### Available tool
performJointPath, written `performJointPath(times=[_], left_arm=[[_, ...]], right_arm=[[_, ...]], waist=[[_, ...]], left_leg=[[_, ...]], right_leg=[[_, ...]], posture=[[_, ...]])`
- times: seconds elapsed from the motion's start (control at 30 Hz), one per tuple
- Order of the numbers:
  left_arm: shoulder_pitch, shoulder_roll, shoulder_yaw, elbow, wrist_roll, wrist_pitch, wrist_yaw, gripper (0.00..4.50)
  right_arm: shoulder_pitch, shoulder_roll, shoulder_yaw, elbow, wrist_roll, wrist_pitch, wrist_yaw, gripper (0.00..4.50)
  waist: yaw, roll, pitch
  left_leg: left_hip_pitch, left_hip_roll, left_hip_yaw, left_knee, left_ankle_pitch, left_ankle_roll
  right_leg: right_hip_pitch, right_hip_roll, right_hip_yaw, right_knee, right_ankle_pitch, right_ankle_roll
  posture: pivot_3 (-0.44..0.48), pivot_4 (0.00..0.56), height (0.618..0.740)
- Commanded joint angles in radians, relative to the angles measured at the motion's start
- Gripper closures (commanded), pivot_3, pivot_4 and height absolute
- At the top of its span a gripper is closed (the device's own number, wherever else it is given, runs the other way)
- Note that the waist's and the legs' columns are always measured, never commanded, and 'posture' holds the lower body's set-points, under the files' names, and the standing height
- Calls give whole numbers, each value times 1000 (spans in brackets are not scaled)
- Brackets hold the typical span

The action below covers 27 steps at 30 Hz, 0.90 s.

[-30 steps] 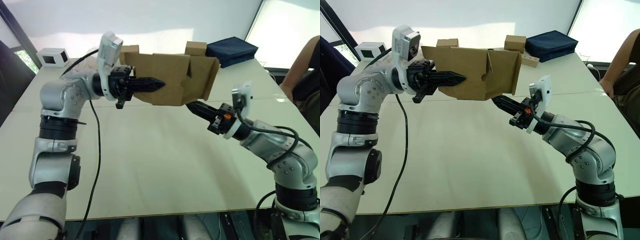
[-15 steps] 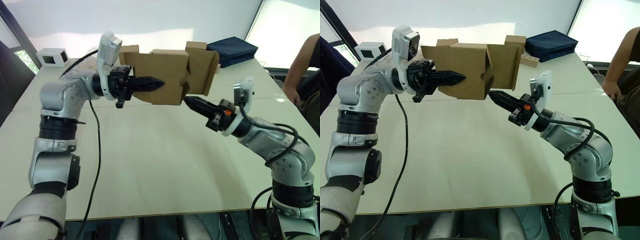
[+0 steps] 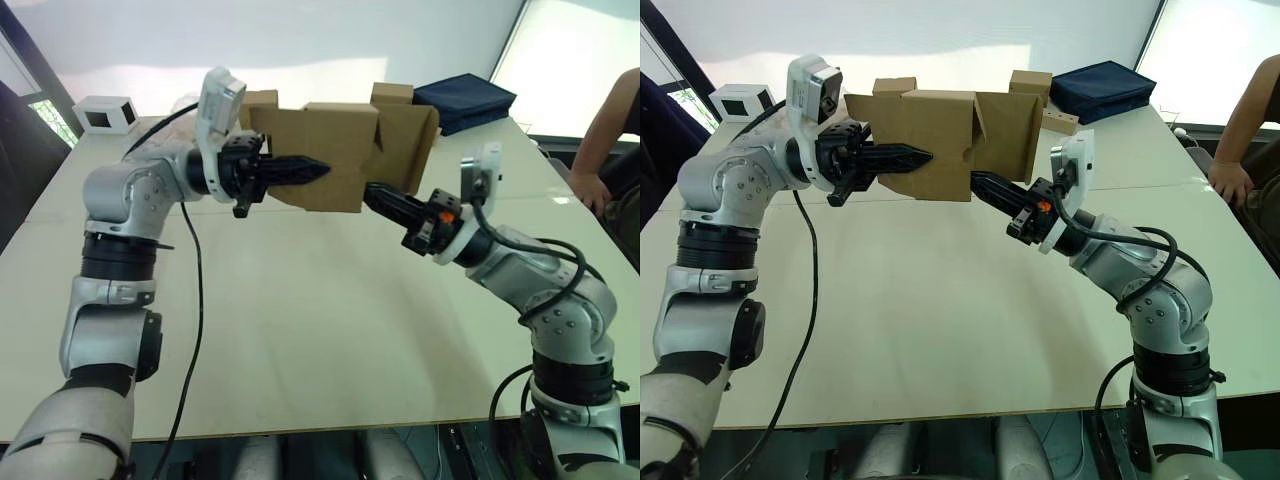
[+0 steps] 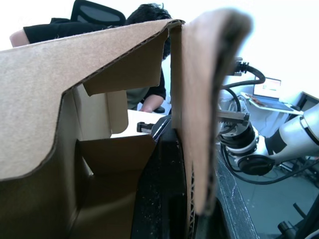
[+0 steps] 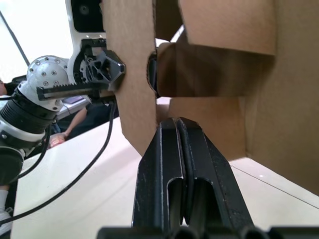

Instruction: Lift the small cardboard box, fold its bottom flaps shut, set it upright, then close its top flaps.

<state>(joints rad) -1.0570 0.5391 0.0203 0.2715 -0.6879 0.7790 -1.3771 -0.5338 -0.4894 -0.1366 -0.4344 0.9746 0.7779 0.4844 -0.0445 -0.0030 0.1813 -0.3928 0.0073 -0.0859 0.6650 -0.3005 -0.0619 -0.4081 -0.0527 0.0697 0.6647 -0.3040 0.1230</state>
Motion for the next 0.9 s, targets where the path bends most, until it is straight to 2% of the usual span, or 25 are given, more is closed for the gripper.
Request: performJointPath(times=[0.03,0.43,0.57,0.9], left_arm=[[-5,2,23,-29,-14,-5,6,4500],[-9,17,33,-11,-10,-12,11,4500],[-13,15,35,-7,-14,-14,8,4500],[-20,14,38,5,-16,-15,6,4500]], right_arm=[[-25,11,5,-17,4,-16,11,4480],[-4,-41,-59,-42,63,20,13,4480],[-13,-68,-115,-23,99,22,-3,4480],[-32,-97,-162,7,131,12,-23,4480]], waist=[[0,0,0],[0,0,0],[0,0,0],[0,0,0]], left_leg=[[0,0,0,0,0,0],[0,0,0,0,0,0],[0,0,0,0,0,1],[0,0,0,0,-1,1]], right_leg=[[0,0,0,0,0,0],[0,0,0,0,0,0],[0,0,0,0,0,0],[0,0,0,0,0,0]], posture=[[0,150,740],[0,150,740],[0,150,740],[0,150,740]])
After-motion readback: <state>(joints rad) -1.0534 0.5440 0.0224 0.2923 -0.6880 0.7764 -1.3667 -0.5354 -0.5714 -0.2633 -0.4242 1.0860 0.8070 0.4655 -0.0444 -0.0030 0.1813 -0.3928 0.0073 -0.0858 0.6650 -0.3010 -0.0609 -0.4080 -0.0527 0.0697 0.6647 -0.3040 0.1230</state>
